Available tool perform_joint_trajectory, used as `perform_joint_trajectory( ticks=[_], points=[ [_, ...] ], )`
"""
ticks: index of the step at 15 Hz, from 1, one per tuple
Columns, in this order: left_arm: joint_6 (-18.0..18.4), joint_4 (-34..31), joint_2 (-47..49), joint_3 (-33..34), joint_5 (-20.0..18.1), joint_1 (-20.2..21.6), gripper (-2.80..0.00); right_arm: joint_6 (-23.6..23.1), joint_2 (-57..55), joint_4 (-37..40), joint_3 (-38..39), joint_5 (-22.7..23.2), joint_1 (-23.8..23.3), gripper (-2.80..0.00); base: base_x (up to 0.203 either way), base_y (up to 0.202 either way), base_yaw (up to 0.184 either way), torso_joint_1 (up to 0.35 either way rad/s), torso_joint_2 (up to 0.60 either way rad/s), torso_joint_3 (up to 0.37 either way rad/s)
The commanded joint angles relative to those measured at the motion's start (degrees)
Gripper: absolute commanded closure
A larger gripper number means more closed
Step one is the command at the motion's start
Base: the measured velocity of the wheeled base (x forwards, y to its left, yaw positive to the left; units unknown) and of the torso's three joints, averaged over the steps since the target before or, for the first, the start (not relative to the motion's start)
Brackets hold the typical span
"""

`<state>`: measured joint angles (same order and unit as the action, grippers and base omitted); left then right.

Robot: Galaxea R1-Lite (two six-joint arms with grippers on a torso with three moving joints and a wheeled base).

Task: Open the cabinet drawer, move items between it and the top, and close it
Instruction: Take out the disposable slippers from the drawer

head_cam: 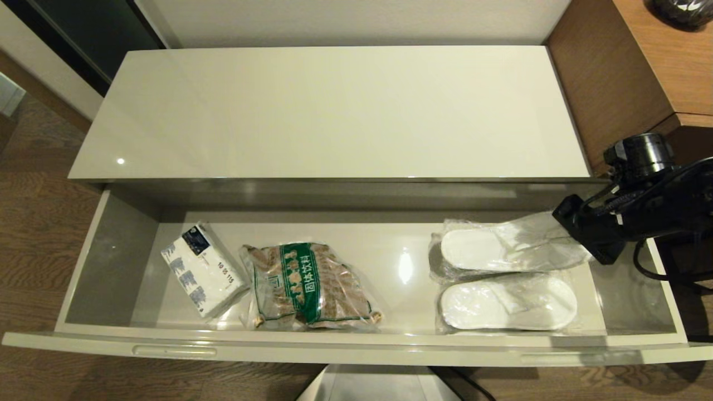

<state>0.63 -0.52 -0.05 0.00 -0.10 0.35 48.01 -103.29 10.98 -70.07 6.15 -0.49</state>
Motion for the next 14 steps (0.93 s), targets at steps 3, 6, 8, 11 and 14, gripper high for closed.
perform_joint_trajectory(
  ticks=[3, 6, 8, 11, 14],
  points=[
    [0.0, 0.0, 0.0, 0.0, 0.0, 0.0, 0.00, 0.4, 8.7, 12.7, -11.1, 0.1, 0.1, 0.00, 0.000, 0.000, 0.000, 0.000, 0.00, 0.000],
    [0.0, 0.0, 0.0, 0.0, 0.0, 0.0, 0.00, 0.4, 11.9, 20.1, -16.9, 0.2, 0.0, 0.00, 0.000, 0.000, 0.000, 0.000, 0.00, 0.000],
    [0.0, 0.0, 0.0, 0.0, 0.0, 0.0, 0.00, 0.5, 12.6, 25.3, -23.9, 0.7, 0.1, 0.00, 0.000, 0.000, 0.000, 0.000, 0.00, 0.000],
    [0.0, 0.0, 0.0, 0.0, 0.0, 0.0, 0.00, 0.5, 13.6, 33.8, -32.1, 2.4, 0.3, 0.00, 0.000, 0.000, 0.000, 0.000, 0.00, 0.000],
    [0.0, 0.0, 0.0, 0.0, 0.0, 0.0, 0.00, 0.5, 15.6, 39.8, -36.8, 3.7, 1.0, 0.00, 0.000, 0.000, 0.000, 0.000, 0.00, 0.000]
  ],
)
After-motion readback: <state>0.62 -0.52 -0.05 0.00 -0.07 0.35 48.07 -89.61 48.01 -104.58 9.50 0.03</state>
